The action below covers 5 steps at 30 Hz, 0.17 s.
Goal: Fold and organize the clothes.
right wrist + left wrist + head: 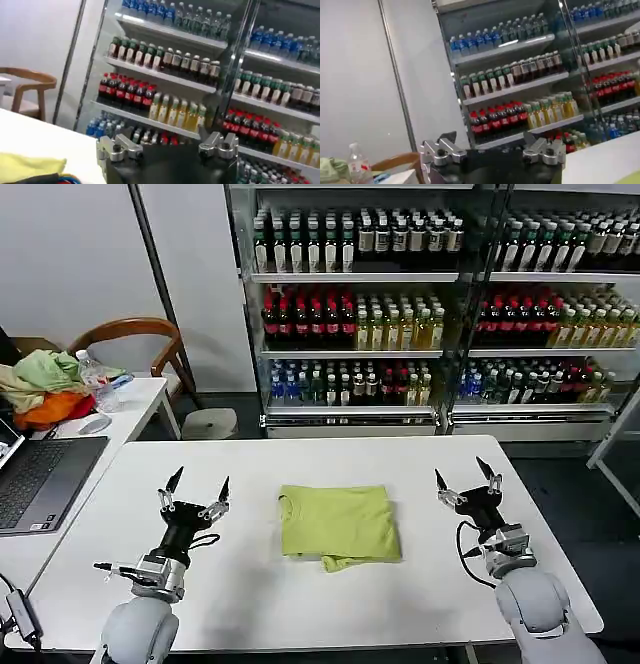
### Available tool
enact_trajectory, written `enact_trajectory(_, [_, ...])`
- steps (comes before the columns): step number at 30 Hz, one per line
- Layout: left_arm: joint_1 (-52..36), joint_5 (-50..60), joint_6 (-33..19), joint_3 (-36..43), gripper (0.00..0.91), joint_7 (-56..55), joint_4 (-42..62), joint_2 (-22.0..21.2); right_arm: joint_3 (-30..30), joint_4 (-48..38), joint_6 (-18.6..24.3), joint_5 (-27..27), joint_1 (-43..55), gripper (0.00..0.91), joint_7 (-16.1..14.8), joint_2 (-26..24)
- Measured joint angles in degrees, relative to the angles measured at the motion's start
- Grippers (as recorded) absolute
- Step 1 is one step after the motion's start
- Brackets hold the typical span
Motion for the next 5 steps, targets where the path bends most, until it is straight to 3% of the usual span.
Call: enact_trajectory(5, [0.50,1.90,-0.19,0.07,0.907,-1.20,0.15,-0.23,0.28,0.25,0.07,-0.23,-0.42,0.907,0.63,0.07])
